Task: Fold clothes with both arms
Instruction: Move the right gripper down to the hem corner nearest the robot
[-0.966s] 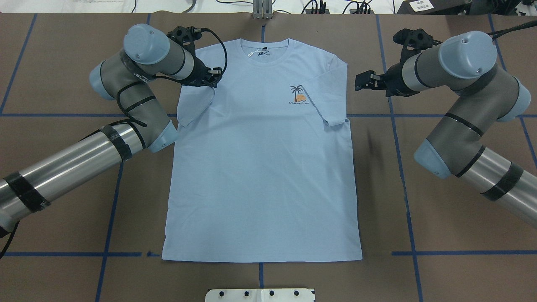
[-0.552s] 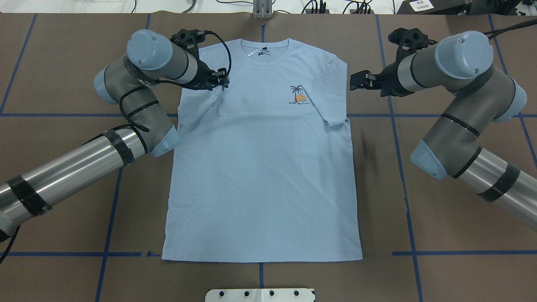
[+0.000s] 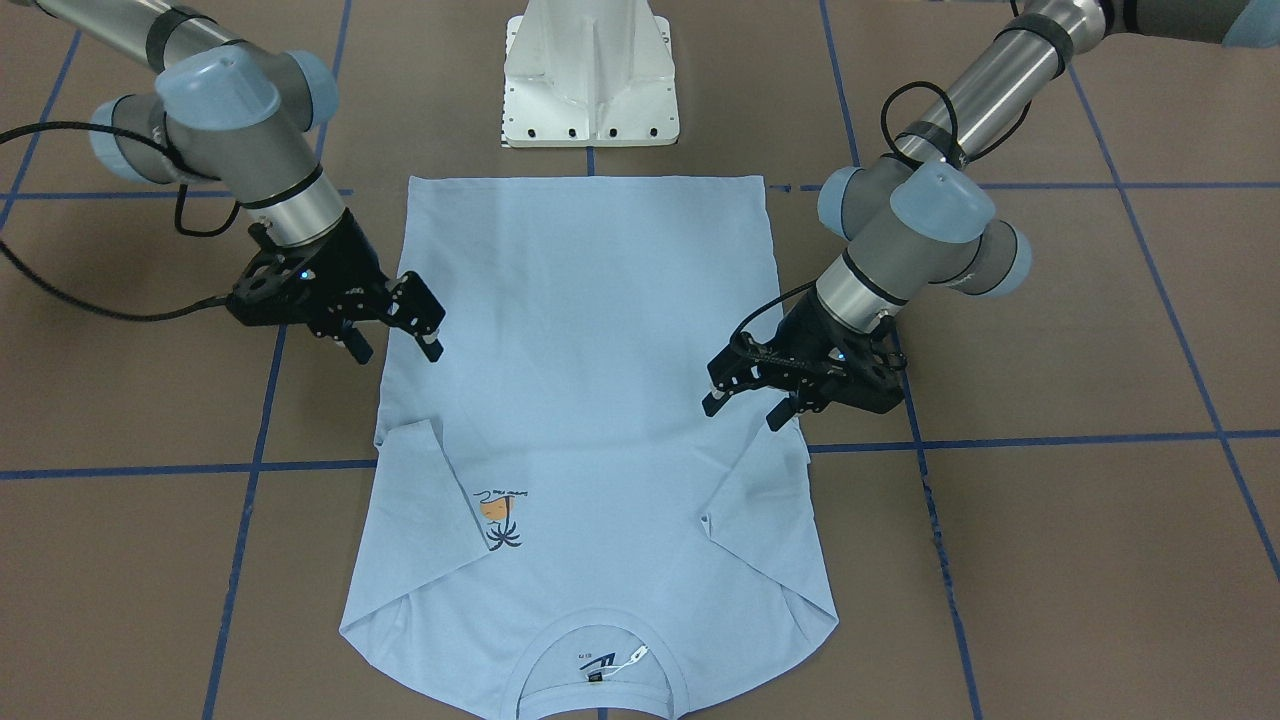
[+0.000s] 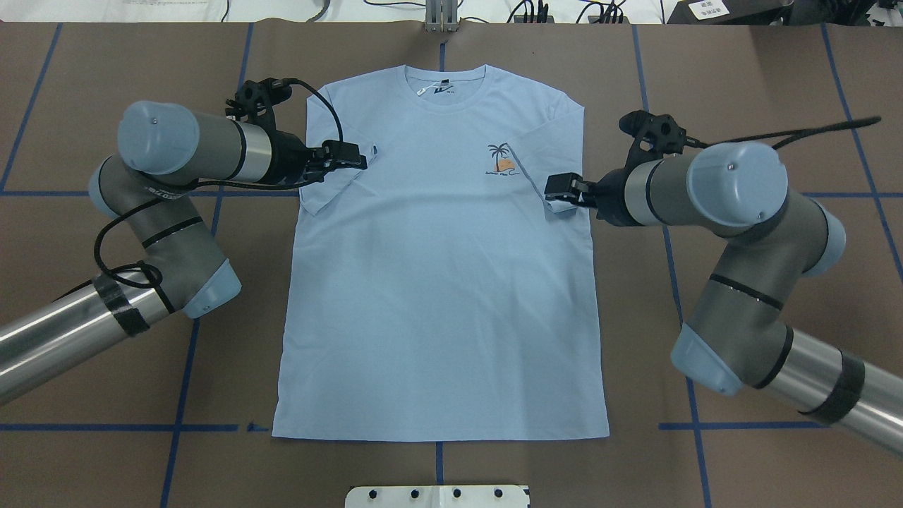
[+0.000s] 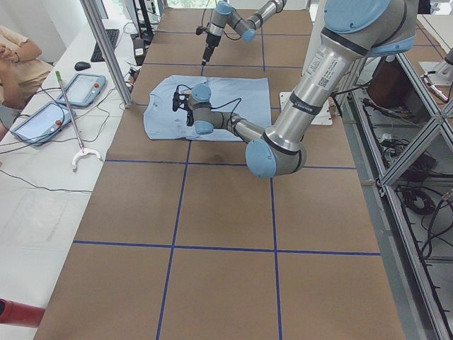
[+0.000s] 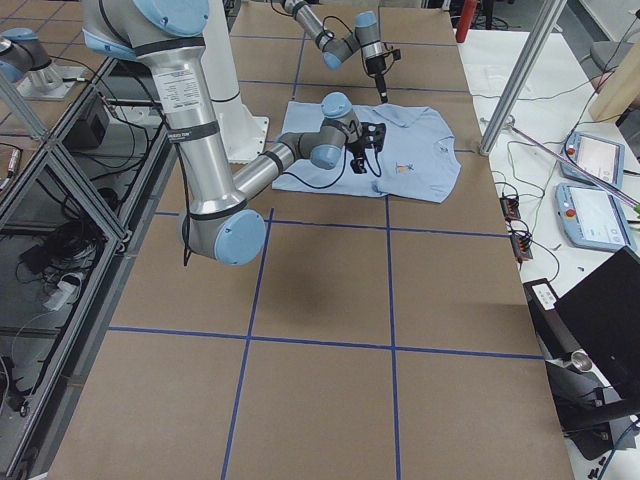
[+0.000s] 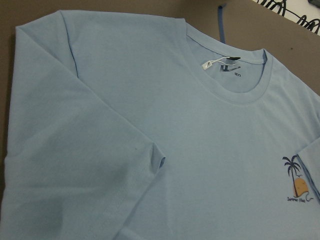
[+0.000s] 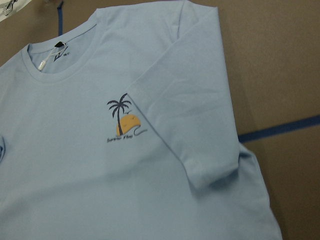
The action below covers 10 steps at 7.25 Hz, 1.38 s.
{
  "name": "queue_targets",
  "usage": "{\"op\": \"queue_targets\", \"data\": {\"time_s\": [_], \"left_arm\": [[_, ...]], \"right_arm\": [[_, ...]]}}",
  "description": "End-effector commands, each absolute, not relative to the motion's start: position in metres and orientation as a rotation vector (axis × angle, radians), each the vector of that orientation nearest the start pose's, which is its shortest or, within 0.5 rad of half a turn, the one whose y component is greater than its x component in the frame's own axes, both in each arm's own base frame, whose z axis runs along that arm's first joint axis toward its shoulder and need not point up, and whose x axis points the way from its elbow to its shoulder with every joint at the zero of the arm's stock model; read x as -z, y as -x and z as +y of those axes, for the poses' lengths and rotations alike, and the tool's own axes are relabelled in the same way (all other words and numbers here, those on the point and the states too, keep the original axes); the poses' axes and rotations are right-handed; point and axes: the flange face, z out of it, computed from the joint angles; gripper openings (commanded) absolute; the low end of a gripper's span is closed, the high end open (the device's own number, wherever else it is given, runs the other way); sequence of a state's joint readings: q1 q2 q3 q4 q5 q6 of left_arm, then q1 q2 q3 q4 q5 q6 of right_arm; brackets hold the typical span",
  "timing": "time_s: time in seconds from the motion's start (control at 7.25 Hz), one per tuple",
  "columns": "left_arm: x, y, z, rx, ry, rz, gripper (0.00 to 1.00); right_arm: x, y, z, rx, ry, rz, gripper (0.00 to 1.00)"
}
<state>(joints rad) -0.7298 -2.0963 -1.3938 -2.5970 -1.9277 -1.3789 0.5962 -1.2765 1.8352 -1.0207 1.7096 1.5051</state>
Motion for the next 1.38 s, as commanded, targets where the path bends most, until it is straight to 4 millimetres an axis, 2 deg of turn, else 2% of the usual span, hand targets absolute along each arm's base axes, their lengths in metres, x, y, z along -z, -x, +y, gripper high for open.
{"op": "queue_targets", "data": {"time_s": [0.0, 0.14, 0.28, 0.41, 0.55, 0.69, 0.83, 0.97, 1.1, 1.24], "left_arm": [[-0.316, -0.436, -0.498, 0.192, -0.317, 1.394, 0.99], [-0.304, -0.433, -0.49, 0.179, -0.323, 1.419, 0.99], [-0.294, -0.438, -0.474, 0.184, -0.295, 1.446, 0.99], [-0.303, -0.436, -0.458, 0.238, -0.212, 1.455, 0.99], [-0.303, -0.437, -0.454, 0.25, -0.212, 1.455, 1.0], [-0.31, -0.443, -0.451, 0.271, -0.221, 1.437, 1.0], [-0.313, -0.441, -0.442, 0.278, -0.224, 1.434, 1.0], [-0.307, -0.435, -0.436, 0.268, -0.224, 1.452, 1.0], [-0.308, -0.437, -0.431, 0.259, -0.214, 1.452, 1.0], [-0.31, -0.438, -0.429, 0.258, -0.212, 1.449, 1.0]], "right_arm": [[-0.298, 0.446, -0.32, -0.479, -0.203, -1.064, 1.0], [-0.297, 0.469, -0.282, -0.524, -0.216, -1.021, 1.0], [-0.307, 0.484, -0.246, -0.558, -0.186, -0.997, 1.0], [-0.318, 0.485, -0.223, -0.594, -0.136, -0.988, 1.0], [-0.343, 0.484, -0.202, -0.58, -0.123, -0.935, 0.99], [-0.356, 0.483, -0.194, -0.599, -0.126, -0.89, 0.97], [-0.352, 0.482, -0.185, -0.608, -0.11, -0.866, 0.95], [-0.344, 0.478, -0.171, -0.605, -0.092, -0.838, 0.92], [-0.349, 0.485, -0.151, -0.609, -0.064, -0.817, 0.89], [-0.356, 0.486, -0.142, -0.604, -0.057, -0.805, 0.88]]}}
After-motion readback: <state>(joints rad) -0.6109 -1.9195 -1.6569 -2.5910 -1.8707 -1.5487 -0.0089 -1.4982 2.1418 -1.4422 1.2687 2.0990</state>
